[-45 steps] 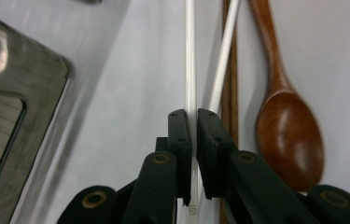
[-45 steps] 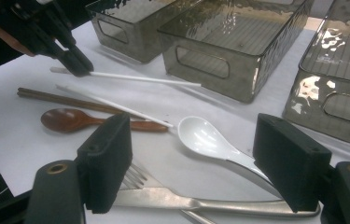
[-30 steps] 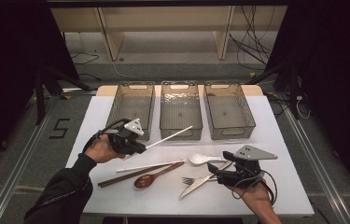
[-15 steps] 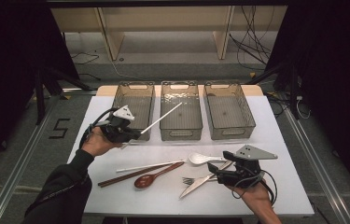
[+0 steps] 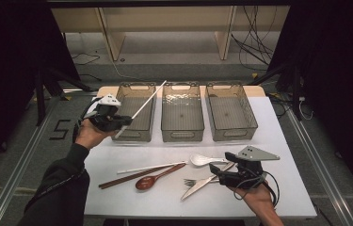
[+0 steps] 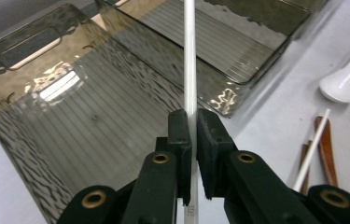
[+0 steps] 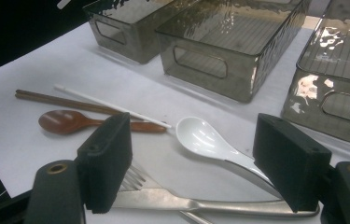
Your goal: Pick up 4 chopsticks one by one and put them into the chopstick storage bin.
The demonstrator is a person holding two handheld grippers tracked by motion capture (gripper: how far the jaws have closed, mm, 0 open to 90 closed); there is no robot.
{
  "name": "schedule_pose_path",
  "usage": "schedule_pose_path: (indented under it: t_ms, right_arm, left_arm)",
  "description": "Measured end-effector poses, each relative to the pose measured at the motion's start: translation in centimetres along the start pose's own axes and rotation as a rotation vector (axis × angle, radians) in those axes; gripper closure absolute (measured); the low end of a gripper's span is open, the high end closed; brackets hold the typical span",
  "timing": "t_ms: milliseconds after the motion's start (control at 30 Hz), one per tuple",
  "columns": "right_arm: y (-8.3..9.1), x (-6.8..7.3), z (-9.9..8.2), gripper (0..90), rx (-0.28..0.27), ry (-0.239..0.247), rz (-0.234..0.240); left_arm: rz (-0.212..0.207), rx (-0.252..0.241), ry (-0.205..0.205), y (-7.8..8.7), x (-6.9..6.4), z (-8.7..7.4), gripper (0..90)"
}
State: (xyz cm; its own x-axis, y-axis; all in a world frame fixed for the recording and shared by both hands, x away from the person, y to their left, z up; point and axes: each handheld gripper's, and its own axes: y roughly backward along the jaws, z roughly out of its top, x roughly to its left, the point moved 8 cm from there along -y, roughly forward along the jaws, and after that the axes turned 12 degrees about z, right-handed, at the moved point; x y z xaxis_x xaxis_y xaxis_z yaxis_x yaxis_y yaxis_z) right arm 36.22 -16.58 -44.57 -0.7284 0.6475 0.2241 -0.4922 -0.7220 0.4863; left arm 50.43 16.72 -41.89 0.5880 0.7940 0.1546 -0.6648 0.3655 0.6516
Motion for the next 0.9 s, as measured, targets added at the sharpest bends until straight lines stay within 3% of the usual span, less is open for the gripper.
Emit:
schedule_pose_path:
  t_ms: [500,900]
  right_arm:
    - [0.0,0.1,0.0,29.2,-0.001,-0.002,0.003]
    - [0.0,0.1,0.0,29.2,-0.001,-0.002,0.005]
  left_arm:
    - [0.092,0.026,0.044,-1.9,3.8,0.9,83.9]
    - [0.129,0.038,0.100,-3.6,6.0,0.5,83.9]
